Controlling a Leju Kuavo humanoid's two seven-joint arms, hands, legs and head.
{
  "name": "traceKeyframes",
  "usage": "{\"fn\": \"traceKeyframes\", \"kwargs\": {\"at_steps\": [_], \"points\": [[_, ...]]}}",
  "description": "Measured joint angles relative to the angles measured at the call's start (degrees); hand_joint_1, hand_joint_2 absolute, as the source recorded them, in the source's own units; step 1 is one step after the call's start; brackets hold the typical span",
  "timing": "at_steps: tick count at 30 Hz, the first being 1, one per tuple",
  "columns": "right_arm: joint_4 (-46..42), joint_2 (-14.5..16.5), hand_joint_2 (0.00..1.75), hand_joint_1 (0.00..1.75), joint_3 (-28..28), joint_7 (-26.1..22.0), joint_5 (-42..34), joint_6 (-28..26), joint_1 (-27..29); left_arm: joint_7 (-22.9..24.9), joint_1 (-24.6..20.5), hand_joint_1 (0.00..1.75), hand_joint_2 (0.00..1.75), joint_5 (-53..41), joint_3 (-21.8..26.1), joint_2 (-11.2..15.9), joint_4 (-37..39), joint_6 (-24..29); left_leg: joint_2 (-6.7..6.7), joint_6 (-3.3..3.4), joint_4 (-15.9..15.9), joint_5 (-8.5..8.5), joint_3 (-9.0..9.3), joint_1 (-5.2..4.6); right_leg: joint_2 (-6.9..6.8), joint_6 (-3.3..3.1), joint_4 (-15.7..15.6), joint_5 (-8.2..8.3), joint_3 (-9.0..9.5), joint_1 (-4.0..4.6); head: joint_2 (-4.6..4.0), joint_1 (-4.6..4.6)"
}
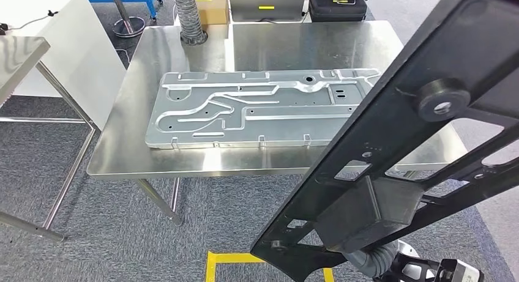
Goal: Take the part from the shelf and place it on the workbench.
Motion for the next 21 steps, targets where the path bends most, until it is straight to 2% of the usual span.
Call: {"fn": "traceKeyframes", "kwargs": {"at_steps": [2,3,4,7,9,10,12,13,14,15,16,17,18,19,20,21], "points": [[0.0,0.0,1.75,1.75,0.0,0.0,0.0,0.0,0.0,0.0,0.0,0.00,1.75,0.0,0.0,0.0,0.0,0.0,0.00,0.28,-7.8,4.39,3.48,0.04,0.07,0.29,0.2,-0.45,0.49,-0.01,0.00,0.01],[0.0,0.0,1.75,1.75,0.0,0.0,0.0,0.0,0.0,0.0,-0.1,0.00,1.75,0.0,0.0,0.0,0.0,0.0,0.00,0.59,-11.5,5.84,5.24,-0.05,0.10,0.51,0.3,-0.69,0.68,0.07,0.00,0.01],[0.0,0.0,1.75,1.75,0.0,0.0,0.0,0.0,0.0,0.0,-0.1,0.00,1.75,0.0,0.0,0.0,0.0,0.0,-0.02,0.95,-13.9,6.52,6.34,-0.12,0.11,0.76,0.4,-0.83,0.75,0.16,0.00,0.01],[0.0,0.1,1.75,1.75,0.0,-0.1,0.0,0.0,0.1,0.0,-0.1,0.00,1.75,0.0,0.0,0.0,0.0,0.1,-0.09,2.03,-15.2,6.64,6.82,-0.33,0.13,1.69,0.3,-0.91,0.71,0.20,0.00,0.01],[-0.1,0.1,1.75,1.75,0.0,-0.2,0.0,0.0,0.1,0.0,-0.1,0.00,1.75,0.0,0.0,0.0,0.0,0.2,-0.04,2.70,-15.8,6.91,7.10,-0.17,0.10,2.31,1.6,-1.89,0.20,0.03,0.00,0.02],[-0.1,0.1,1.75,1.75,0.0,-0.3,0.0,0.0,0.1,0.0,-0.2,0.00,1.75,0.0,0.0,0.0,0.0,0.2,0.00,2.96,-16.1,7.03,7.25,-0.03,0.09,2.55,3.8,-3.16,-0.84,-0.04,0.00,0.02],[-0.1,0.1,1.75,1.75,0.0,-0.4,0.1,0.0,0.2,-0.1,-0.2,0.00,1.75,0.0,0.0,0.0,0.0,0.2,0.07,3.25,-16.1,6.96,7.30,-0.07,0.06,2.90,11.2,-6.51,-4.67,-0.24,0.00,0.02],[-0.1,0.1,1.75,1.75,0.0,-0.4,0.1,0.0,0.2,-0.1,-0.2,0.00,1.75,0.0,0.0,0.0,0.0,0.2,0.07,3.31,-16.1,6.89,7.32,-0.11,0.06,3.03,14.6,-7.51,-6.61,-0.35,0.00,0.02],[-0.1,0.1,1.75,1.75,0.0,-0.4,0.1,0.0,0.2,-0.1,-0.1,0.00,1.75,0.0,0.0,0.0,0.0,0.2,0.05,3.32,-16.1,6.80,7.39,-0.14,0.05,3.11,16.4,-7.47,-7.79,-0.45,0.00,0.02],[-0.1,0.1,1.75,1.75,0.0,-0.4,0.2,0.0,0.2,-0.1,-0.1,0.00,1.75,0.0,0.0,0.0,0.0,0.2,0.02,3.28,-16.1,6.68,7.53,-0.15,0.05,3.12,15.9,-6.28,-7.86,-0.53,0.00,0.02],[-0.1,0.1,1.75,1.75,0.0,-0.4,0.2,0.0,0.2,-0.1,-0.1,0.00,1.75,0.0,0.0,0.0,0.0,0.2,-0.03,3.19,-16.1,6.54,7.76,-0.13,0.04,3.06,13.1,-4.22,-6.77,-0.58,0.00,0.02],[-0.1,0.1,1.75,1.75,0.0,-0.4,0.2,0.0,0.2,-0.1,-0.1,0.00,1.75,0.0,0.0,0.0,0.0,0.2,-0.07,3.04,-16.0,6.36,8.04,-0.12,0.00,2.93,8.9,-1.91,-4.90,-0.60,0.00,0.02],[-0.1,0.1,1.75,1.75,0.0,-0.4,0.3,0.0,0.2,-0.1,-0.1,0.00,1.75,0.0,0.0,0.0,0.0,0.2,-0.11,2.82,-16.0,6.15,8.26,-0.23,-0.04,2.76,5.1,-0.32,-3.11,-0.49,0.00,0.02],[-0.1,0.1,1.75,1.75,0.0,-0.4,0.3,0.0,0.1,-0.1,-0.2,0.00,1.75,0.0,0.0,0.0,0.0,0.2,-0.12,2.54,-16.0,5.96,8.39,-0.32,-0.04,2.54,2.2,0.63,-1.83,-0.37,0.00,0.02],[-0.1,0.1,1.75,1.75,0.0,-0.4,0.4,0.0,0.1,-0.1,-0.2,0.00,1.75,0.0,0.0,0.0,0.0,0.2,-0.13,2.23,-15.9,5.78,8.44,-0.40,-0.02,2.28,0.7,0.84,-1.19,-0.22,0.00,0.02],[-0.1,0.1,1.75,1.75,0.0,-0.4,0.4,0.0,0.1,-0.1,-0.2,0.00,1.75,0.0,0.0,0.0,0.0,0.2,-0.11,1.88,-16.0,5.66,8.46,-0.45,0.05,2.00,0.5,0.60,-1.14,-0.04,0.00,0.02]]}}
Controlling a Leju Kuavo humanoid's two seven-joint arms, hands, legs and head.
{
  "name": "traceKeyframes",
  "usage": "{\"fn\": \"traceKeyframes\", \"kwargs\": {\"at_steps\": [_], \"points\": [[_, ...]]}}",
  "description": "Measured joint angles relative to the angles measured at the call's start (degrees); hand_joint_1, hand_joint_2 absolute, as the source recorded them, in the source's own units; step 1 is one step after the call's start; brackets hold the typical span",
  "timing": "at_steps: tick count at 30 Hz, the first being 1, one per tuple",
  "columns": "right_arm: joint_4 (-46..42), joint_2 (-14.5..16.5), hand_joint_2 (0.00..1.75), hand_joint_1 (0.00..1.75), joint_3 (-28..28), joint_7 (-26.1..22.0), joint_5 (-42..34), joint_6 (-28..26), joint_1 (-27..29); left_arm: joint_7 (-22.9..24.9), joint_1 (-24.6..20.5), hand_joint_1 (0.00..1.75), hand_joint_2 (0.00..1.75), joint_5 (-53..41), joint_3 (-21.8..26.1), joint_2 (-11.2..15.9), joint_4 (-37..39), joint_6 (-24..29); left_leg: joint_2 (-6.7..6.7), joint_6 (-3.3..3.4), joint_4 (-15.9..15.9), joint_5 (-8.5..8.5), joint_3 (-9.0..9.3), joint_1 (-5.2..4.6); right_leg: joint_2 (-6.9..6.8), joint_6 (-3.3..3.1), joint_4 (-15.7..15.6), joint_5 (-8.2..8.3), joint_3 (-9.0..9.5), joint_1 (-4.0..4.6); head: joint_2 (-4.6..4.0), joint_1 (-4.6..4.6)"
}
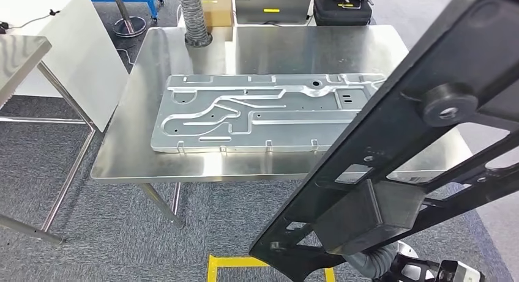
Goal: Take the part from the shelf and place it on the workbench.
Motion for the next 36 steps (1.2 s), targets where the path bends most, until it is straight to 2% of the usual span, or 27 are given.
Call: {"fn": "traceKeyframes", "kwargs": {"at_steps": [2,4,7,8,9,10,12,13,14,17,19,20,22,23,24,25,27,28,29,31,33,34,36], "points": [[0.0,0.0,1.75,1.75,0.0,0.0,0.0,0.0,0.0,0.0,-0.1,0.00,1.75,0.0,0.0,0.0,0.0,0.0,0.05,-0.68,0.1,-0.33,0.11,0.11,0.13,-0.69,-0.3,0.05,0.11,-0.09,0.00,0.00],[0.0,0.0,1.75,1.75,0.0,0.0,0.0,0.0,0.0,0.0,-0.2,0.00,1.75,0.0,0.0,0.0,0.0,0.0,0.08,-1.26,3.1,-2.22,-1.06,0.20,0.09,-1.34,-0.7,0.12,0.45,-0.32,0.00,-0.01],[0.0,0.0,1.75,1.75,0.0,0.0,0.1,0.2,0.0,-0.1,-0.1,0.00,1.75,0.0,0.0,0.0,0.0,0.0,0.09,-1.76,14.8,-7.49,-6.95,0.36,-0.06,-1.88,-0.7,-0.11,0.68,-0.20,0.00,-0.01],[0.0,0.0,1.75,1.75,0.0,0.0,0.1,0.2,0.0,-0.1,0.0,0.00,1.75,0.0,0.0,0.0,0.0,0.0,0.09,-1.81,17.3,-7.97,-8.45,0.38,-0.06,-1.94,-0.7,-0.21,0.74,-0.13,0.00,-0.01],[0.0,0.0,1.75,1.75,0.0,0.0,0.1,0.3,0.0,-0.1,0.0,0.00,1.75,0.0,0.0,0.1,0.0,0.0,0.09,-1.77,17.5,-7.19,-8.88,0.38,-0.03,-1.94,-0.6,-0.35,0.86,-0.09,0.00,-0.01],[0.0,0.0,1.75,1.75,0.0,0.0,0.1,0.4,0.0,-0.1,0.1,0.00,1.75,0.0,0.0,0.1,0.0,0.0,0.09,-1.65,15.3,-5.30,-8.10,0.38,0.02,-1.89,-0.6,-0.53,1.09,-0.06,0.00,-0.01],[0.0,0.0,1.75,1.75,0.0,0.0,0.1,0.6,0.0,-0.1,0.0,0.00,1.75,0.0,0.0,0.1,0.0,0.0,0.09,-1.12,6.9,-0.79,-4.38,0.31,0.09,-1.65,-0.4,-1.02,1.67,0.06,0.00,0.00],[0.0,0.0,1.75,1.75,0.0,0.0,0.1,0.6,0.0,-0.1,0.0,0.00,1.75,0.0,0.0,0.1,0.0,0.0,0.08,-0.79,3.4,0.55,-2.82,0.20,0.12,-1.42,-0.3,-1.23,1.83,0.15,0.00,0.00],[0.0,0.0,1.75,1.75,0.0,0.0,0.1,0.7,-0.1,-0.1,0.0,0.00,1.75,0.0,0.0,0.1,0.0,0.0,0.07,-0.49,1.4,1.11,-1.95,0.10,0.13,-1.17,-0.3,-1.37,1.86,0.21,0.00,0.01],[0.0,0.0,1.75,1.75,0.0,0.0,0.1,0.7,-0.1,-0.1,0.0,0.00,1.75,0.0,0.0,0.1,0.0,0.0,0.03,0.38,0.5,1.20,-1.70,-0.02,0.14,-0.26,-0.2,-1.52,1.80,0.14,0.00,0.01],[0.0,0.0,1.75,1.75,0.0,0.0,0.1,0.7,-0.2,-0.1,-0.1,0.00,1.75,0.0,0.0,0.1,0.0,0.0,0.08,1.01,-0.1,1.43,-1.38,0.24,0.09,0.36,1.8,-2.86,1.01,0.03,0.00,0.01],[0.0,0.0,1.75,1.75,0.0,0.0,0.1,0.7,-0.2,-0.1,-0.1,0.00,1.75,0.0,0.0,0.1,0.0,0.0,0.12,1.24,-0.3,1.49,-1.24,0.37,0.07,0.63,4.6,-4.40,-0.34,-0.07,0.00,0.01],[0.0,0.0,1.75,1.75,0.0,0.0,0.1,0.7,-0.2,-0.1,-0.2,0.00,1.75,0.0,0.0,0.1,0.0,0.0,0.15,1.43,-0.3,1.37,-1.20,0.32,0.04,1.08,12.5,-7.84,-4.51,-0.25,0.00,0.01],[0.0,0.0,1.75,1.75,0.0,0.0,0.1,0.7,-0.2,-0.1,-0.1,0.00,1.75,0.0,0.0,0.1,0.0,0.0,0.14,1.46,-0.2,1.28,-1.16,0.29,0.03,1.24,15.6,-8.60,-6.30,-0.36,0.00,0.01],[0.1,0.0,1.75,1.75,0.0,0.0,0.1,0.7,-0.2,-0.1,-0.1,0.00,1.75,0.0,0.0,0.1,0.0,0.0,0.12,1.43,-0.2,1.15,-1.07,0.26,0.03,1.32,16.6,-8.16,-7.13,-0.44,0.00,0.01],[0.1,0.0,1.75,1.75,0.0,0.0,0.1,0.7,-0.2,-0.1,-0.1,0.00,1.75,0.0,0.0,0.1,0.0,0.0,0.08,1.37,-0.1,0.99,-0.88,0.27,0.02,1.32,15.1,-6.55,-6.75,-0.50,0.00,0.01],[0.1,0.0,1.75,1.75,0.0,0.0,0.1,0.7,-0.2,-0.1,-0.1,0.00,1.75,0.0,0.0,0.1,0.0,0.0,0.00,1.08,0.0,0.55,-0.33,0.28,-0.05,1.07,7.2,-1.98,-3.31,-0.53,0.00,0.01],[0.1,0.0,1.75,1.75,0.0,0.0,0.1,0.7,-0.2,-0.1,-0.1,0.00,1.75,0.0,0.0,0.1,0.0,0.0,-0.03,0.84,0.0,0.30,-0.14,0.17,-0.09,0.83,3.5,-0.50,-1.65,-0.41,0.00,0.01],[0.1,0.0,1.75,1.75,0.0,0.0,0.1,0.7,-0.2,-0.1,-0.1,0.00,1.75,0.0,0.0,0.1,0.0,0.0,-0.04,0.56,0.1,0.11,-0.04,0.07,-0.08,0.55,1.2,0.21,-0.62,-0.28,0.00,0.01],[0.1,0.0,1.75,1.75,0.0,0.0,0.1,0.7,-0.3,-0.1,-0.2,0.00,1.75,0.0,0.0,0.1,0.0,0.0,-0.02,-0.10,0.0,-0.16,0.01,-0.04,0.02,-0.09,0.2,0.06,-0.29,0.05,0.00,0.00],[0.1,0.0,1.75,1.75,0.0,0.0,0.1,0.7,-0.2,-0.1,-0.2,0.00,1.75,0.0,0.0,0.1,0.0,-0.1,0.04,-0.80,0.4,-0.66,0.02,0.03,0.11,-0.79,-0.1,0.06,-0.08,-0.13,0.00,-0.01],[0.1,0.0,1.75,1.75,0.0,0.0,0.1,0.7,-0.3,-0.1,-0.3,0.00,1.75,0.0,0.0,0.1,0.0,-0.1,0.07,-1.11,1.6,-1.48,-0.42,0.07,0.08,-1.12,-0.3,0.06,0.11,-0.25,0.00,-0.01],[0.1,0.0,1.75,1.75,0.0,0.0,0.1,0.7,-0.3,-0.1,-0.2,0.00,1.75,0.0,0.0,0.1,0.0,-0.3,0.08,-1.58,7.8,-4.69,-3.25,0.23,-0.06,-1.63,-0.5,-0.08,0.44,-0.29,0.00,-0.01]]}}
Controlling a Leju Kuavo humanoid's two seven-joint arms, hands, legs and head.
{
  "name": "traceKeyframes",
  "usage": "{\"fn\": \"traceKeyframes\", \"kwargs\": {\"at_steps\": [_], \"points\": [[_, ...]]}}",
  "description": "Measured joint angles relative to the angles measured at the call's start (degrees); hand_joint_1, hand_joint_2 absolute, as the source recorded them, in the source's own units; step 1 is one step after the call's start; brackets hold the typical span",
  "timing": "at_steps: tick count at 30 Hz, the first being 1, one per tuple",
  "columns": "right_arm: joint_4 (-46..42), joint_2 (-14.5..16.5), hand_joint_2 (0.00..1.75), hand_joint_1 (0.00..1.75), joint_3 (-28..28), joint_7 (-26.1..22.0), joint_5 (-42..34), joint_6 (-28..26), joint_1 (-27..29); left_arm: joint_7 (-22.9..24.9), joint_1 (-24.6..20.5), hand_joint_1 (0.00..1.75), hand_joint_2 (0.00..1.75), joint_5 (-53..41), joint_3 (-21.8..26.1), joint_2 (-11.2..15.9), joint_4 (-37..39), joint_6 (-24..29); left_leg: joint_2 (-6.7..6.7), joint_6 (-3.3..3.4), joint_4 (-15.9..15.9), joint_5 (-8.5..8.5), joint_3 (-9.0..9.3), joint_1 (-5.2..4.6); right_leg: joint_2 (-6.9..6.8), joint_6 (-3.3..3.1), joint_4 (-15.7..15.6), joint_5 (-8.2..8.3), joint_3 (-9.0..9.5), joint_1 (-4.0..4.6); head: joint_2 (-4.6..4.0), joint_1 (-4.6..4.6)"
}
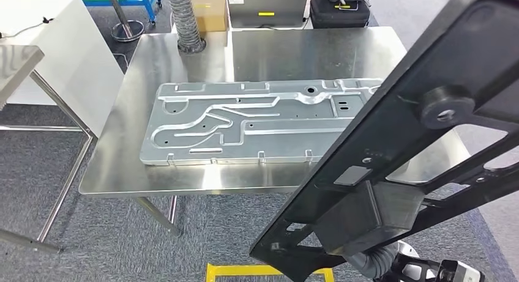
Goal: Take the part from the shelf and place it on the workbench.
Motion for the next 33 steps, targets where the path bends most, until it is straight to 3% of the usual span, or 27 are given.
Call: {"fn": "traceKeyframes", "kwargs": {"at_steps": [2,3,4,5,6,8,9,13,15,17,18,19,21,23,24,27,29,32,33], "points": [[0.0,0.0,1.75,1.75,0.0,0.0,0.0,0.0,0.0,0.0,0.1,0.00,1.75,0.0,0.0,0.0,0.0,-0.1,0.00,-0.28,7.7,-2.87,-4.14,0.13,-0.07,-0.29,0.1,-0.24,0.15,0.15,0.00,-0.01],[0.0,0.0,1.75,1.75,0.0,0.0,0.0,0.0,0.0,0.0,0.2,0.00,1.75,0.0,0.0,0.0,0.0,-0.1,0.01,-0.34,9.5,-2.84,-5.33,0.17,-0.06,-0.34,0.1,-0.37,0.27,0.21,0.00,-0.01],[0.1,0.0,1.75,1.75,0.0,0.0,0.0,0.0,0.0,0.0,0.2,0.00,1.75,0.0,0.0,0.0,0.0,-0.1,0.01,-0.30,9.0,-1.62,-5.42,0.18,-0.01,-0.32,0.1,-0.52,0.47,0.24,0.00,-0.01],[0.1,0.0,1.75,1.75,0.0,0.0,0.0,0.0,0.0,0.0,0.3,0.00,1.75,0.0,0.0,0.0,0.0,-0.1,0.01,-0.18,6.2,0.53,-4.37,0.18,0.04,-0.25,0.1,-0.72,0.77,0.26,0.00,-0.01],[0.1,0.0,1.75,1.75,0.0,0.0,0.0,0.0,0.0,0.0,0.3,0.00,1.75,0.0,0.0,0.0,0.0,-0.2,0.01,0.06,1.9,2.99,-2.60,0.17,0.07,-0.13,0.1,-0.95,1.13,0.27,0.00,-0.01],[0.1,0.0,1.75,1.75,0.0,0.0,0.0,0.0,-0.1,0.0,0.2,0.00,1.75,0.0,0.0,0.0,0.0,-0.2,0.00,0.65,-5.1,5.72,0.52,-0.03,0.12,0.32,0.3,-1.41,1.61,0.47,0.00,0.00],[0.1,0.0,1.75,1.75,0.0,0.0,0.0,0.0,-0.1,0.0,0.2,0.00,1.75,0.0,0.0,0.0,0.0,-0.2,-0.03,0.95,-6.7,6.00,1.24,-0.14,0.14,0.59,0.3,-1.55,1.67,0.53,0.00,0.00],[0.2,0.0,1.75,1.75,0.0,0.1,0.0,0.0,-0.3,0.0,0.3,0.00,1.75,0.1,0.0,0.0,0.0,-0.2,-0.07,2.22,-7.6,6.05,1.68,-0.07,0.12,1.79,1.3,-2.41,1.32,0.40,0.00,0.02],[0.2,0.0,1.75,1.75,0.0,0.2,0.0,0.0,-0.4,0.0,0.2,0.00,1.75,0.1,0.0,0.0,0.0,-0.2,0.01,2.73,-8.0,6.17,1.94,0.13,0.09,2.29,6.5,-5.20,-1.14,0.21,0.00,0.02],[0.3,0.0,1.75,1.75,0.0,0.3,0.0,0.1,-0.5,0.0,0.2,0.00,1.75,0.1,0.0,0.0,0.0,-0.1,0.05,2.91,-8.0,6.03,1.95,0.11,0.07,2.66,14.1,-8.19,-5.31,0.04,0.00,0.02],[0.4,0.0,1.75,1.75,0.0,0.4,0.0,0.1,-0.5,0.0,0.2,0.00,1.75,0.1,0.0,0.0,0.0,-0.1,0.04,2.93,-7.9,5.92,2.01,0.09,0.07,2.80,16.4,-8.47,-6.77,-0.06,0.00,0.02],[0.5,0.0,1.75,1.75,0.0,0.4,0.0,0.1,-0.5,0.0,0.3,0.00,1.75,0.2,0.0,0.0,0.0,-0.1,0.00,2.89,-7.9,5.77,2.12,0.09,0.06,2.86,16.5,-7.51,-7.15,-0.16,0.00,0.02],[0.6,0.0,1.75,1.75,0.0,0.5,-0.1,0.2,-0.5,0.0,0.3,0.00,1.75,0.2,0.0,0.0,0.0,-0.1,-0.09,2.67,-7.8,5.38,2.62,0.11,0.02,2.77,10.3,-3.03,-4.72,-0.30,0.00,0.02],[0.7,0.0,1.75,1.75,0.0,0.5,-0.2,0.2,-0.6,0.0,0.3,0.00,1.75,0.2,0.0,0.0,0.0,-0.1,-0.15,2.21,-7.7,4.95,3.01,-0.06,-0.02,2.37,3.1,-0.03,-1.54,-0.12,0.00,0.01],[0.7,0.0,1.75,1.75,0.0,0.5,-0.2,0.2,-0.6,0.0,0.3,0.00,1.75,0.2,0.0,0.0,0.0,-0.1,-0.14,1.93,-7.6,4.79,3.07,-0.15,0.00,2.10,1.3,0.36,-0.81,0.04,0.00,0.01],[0.7,0.0,1.75,1.75,0.0,0.4,-0.2,0.2,-0.6,0.0,0.2,0.00,1.75,0.1,0.0,-0.1,0.0,0.0,-0.06,0.92,-7.6,4.37,3.16,-0.12,0.16,1.11,0.6,0.08,-0.60,0.19,0.00,0.01],[0.6,0.0,1.75,1.75,0.0,0.4,-0.2,0.2,-0.6,0.0,0.1,0.00,1.75,0.0,0.0,-0.1,0.0,0.0,-0.02,0.29,-5.3,2.82,2.42,-0.01,0.13,0.40,0.2,0.05,-0.19,-0.04,0.00,0.00],[0.6,0.0,1.75,1.75,0.0,0.3,-0.2,0.2,-0.5,0.0,0.2,0.00,1.75,0.0,0.0,-0.1,0.0,0.0,0.00,-0.27,5.7,-2.38,-2.99,0.18,-0.03,-0.20,0.1,-0.19,0.12,0.04,0.00,-0.01],[0.6,0.0,1.75,1.75,0.0,0.3,-0.2,0.2,-0.5,0.0,0.3,0.00,1.75,0.0,0.0,-0.1,0.0,0.0,0.01,-0.36,8.8,-3.20,-4.76,0.21,-0.03,-0.27,0.1,-0.27,0.18,0.10,0.00,-0.01]]}}
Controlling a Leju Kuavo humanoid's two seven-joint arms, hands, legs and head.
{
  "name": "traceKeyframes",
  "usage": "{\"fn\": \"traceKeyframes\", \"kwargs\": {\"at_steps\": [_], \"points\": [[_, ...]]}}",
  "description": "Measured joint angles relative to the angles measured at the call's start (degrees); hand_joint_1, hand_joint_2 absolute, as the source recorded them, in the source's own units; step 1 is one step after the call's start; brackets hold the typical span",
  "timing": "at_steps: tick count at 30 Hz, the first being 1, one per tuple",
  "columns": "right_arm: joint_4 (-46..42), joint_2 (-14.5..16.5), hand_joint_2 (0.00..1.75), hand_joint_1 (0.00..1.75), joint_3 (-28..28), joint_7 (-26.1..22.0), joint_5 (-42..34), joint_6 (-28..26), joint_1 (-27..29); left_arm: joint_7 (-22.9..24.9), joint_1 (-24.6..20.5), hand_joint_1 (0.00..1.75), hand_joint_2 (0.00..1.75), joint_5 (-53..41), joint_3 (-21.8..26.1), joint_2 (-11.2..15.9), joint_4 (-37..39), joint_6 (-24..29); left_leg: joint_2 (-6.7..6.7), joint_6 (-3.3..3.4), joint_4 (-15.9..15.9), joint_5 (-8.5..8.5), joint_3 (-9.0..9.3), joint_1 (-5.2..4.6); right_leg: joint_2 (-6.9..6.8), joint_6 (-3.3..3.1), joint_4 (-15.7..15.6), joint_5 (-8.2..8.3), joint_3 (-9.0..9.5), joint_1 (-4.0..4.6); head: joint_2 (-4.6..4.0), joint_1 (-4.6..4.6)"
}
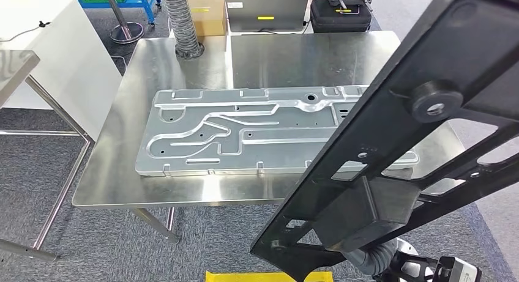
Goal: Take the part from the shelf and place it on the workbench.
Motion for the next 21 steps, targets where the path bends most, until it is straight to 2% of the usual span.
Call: {"fn": "traceKeyframes", "kwargs": {"at_steps": [1,2,4,5,6,9,11,12,14,15,16,17,18,19,21], "points": [[0.0,0.0,1.75,1.75,0.0,0.0,0.0,0.0,0.0,0.0,0.1,0.00,1.75,0.0,0.0,0.0,0.0,0.0,0.00,0.00,0.9,0.44,-0.79,0.00,0.04,-0.01,0.0,-0.10,0.11,0.05,0.00,0.00],[0.0,0.0,1.75,1.75,0.0,-0.1,0.0,0.0,0.1,0.0,0.1,0.00,1.75,0.0,0.0,0.0,0.0,0.0,0.00,0.09,-0.5,2.04,-0.38,0.00,0.09,0.04,0.1,-0.24,0.30,0.08,0.00,0.00],[0.0,0.0,1.75,1.75,0.0,-0.2,0.0,0.0,0.1,0.0,0.1,0.00,1.75,0.0,0.0,0.0,0.0,0.0,0.00,0.52,-8.6,6.61,3.13,-0.03,0.18,0.27,0.1,-0.63,0.89,0.14,0.00,0.01],[0.0,0.0,1.75,1.75,0.0,-0.2,0.0,0.0,0.1,0.0,0.0,0.00,1.75,0.0,0.0,0.0,0.0,0.0,-0.01,0.81,-12.3,8.09,4.84,-0.12,0.22,0.48,0.2,-0.85,1.11,0.25,0.00,0.01],[0.0,0.0,1.75,1.75,0.0,-0.3,0.0,0.0,0.1,0.0,0.0,0.00,1.75,0.0,0.0,0.0,0.0,0.0,-0.02,1.10,-14.7,8.83,5.95,-0.21,0.24,0.72,0.3,-0.99,1.21,0.34,0.00,0.01],[0.0,0.0,1.75,1.75,0.0,-0.4,0.0,0.0,0.2,0.0,0.0,0.00,1.75,0.0,0.0,0.0,0.0,0.0,-0.07,2.02,-16.0,8.94,6.43,-0.38,0.27,1.67,0.3,-1.16,1.17,0.32,0.00,0.00],[-0.1,0.1,1.75,1.75,0.0,-0.4,0.0,-0.1,0.1,0.0,-0.1,0.00,1.75,0.0,0.0,0.0,0.0,0.0,-0.03,2.70,-16.5,9.15,6.66,-0.21,0.22,2.31,1.9,-2.23,0.57,0.14,0.00,0.01],[-0.2,0.1,1.75,1.75,0.0,-0.4,0.1,-0.1,0.1,0.0,-0.1,0.00,1.75,0.0,0.0,-0.1,0.0,0.0,0.01,2.95,-16.7,9.24,6.78,-0.08,0.19,2.57,4.3,-3.58,-0.56,0.06,0.00,0.02],[-0.2,0.1,1.75,1.75,-0.1,-0.5,0.1,-0.1,0.2,0.0,-0.2,0.00,1.75,0.0,0.0,-0.1,0.0,0.0,0.05,3.21,-16.7,9.16,6.81,-0.11,0.15,2.97,11.8,-6.97,-4.44,-0.11,0.00,0.02],[-0.2,0.1,1.75,1.75,-0.1,-0.5,0.1,-0.1,0.3,0.0,-0.2,0.00,1.75,0.0,0.0,-0.1,0.0,0.0,0.05,3.25,-16.7,9.10,6.82,-0.14,0.14,3.13,15.1,-7.98,-6.31,-0.22,0.00,0.02],[-0.2,0.1,1.75,1.75,-0.1,-0.4,0.1,-0.1,0.4,0.0,-0.1,0.00,1.75,0.0,0.0,-0.1,0.0,0.0,0.04,3.26,-16.6,9.02,6.86,-0.16,0.13,3.23,16.7,-7.94,-7.39,-0.31,0.00,0.02],[-0.2,0.1,1.75,1.75,-0.1,-0.4,0.2,-0.1,0.4,0.0,-0.1,0.00,1.75,0.0,0.0,-0.1,0.0,0.0,0.01,3.23,-16.6,8.93,6.95,-0.16,0.12,3.27,16.1,-6.78,-7.38,-0.38,0.00,0.02],[-0.2,0.1,1.75,1.75,-0.1,-0.4,0.2,-0.1,0.4,0.0,-0.1,0.00,1.75,0.0,0.0,-0.1,0.0,0.0,-0.03,3.13,-16.6,8.82,7.13,-0.14,0.10,3.23,13.2,-4.70,-6.20,-0.42,0.00,0.02],[-0.2,0.1,1.75,1.75,-0.1,-0.4,0.2,-0.1,0.4,0.0,-0.1,0.00,1.75,0.0,0.0,-0.1,0.0,0.0,-0.08,2.97,-16.6,8.68,7.33,-0.13,0.06,3.11,9.0,-2.39,-4.33,-0.45,0.00,0.02],[-0.2,0.1,1.75,1.75,-0.1,-0.4,0.3,0.0,0.3,0.0,-0.2,0.00,1.75,0.0,0.0,-0.1,0.0,0.0,-0.13,2.48,-16.4,8.37,7.50,-0.37,0.04,2.63,2.3,0.25,-1.32,-0.24,0.00,0.02]]}}
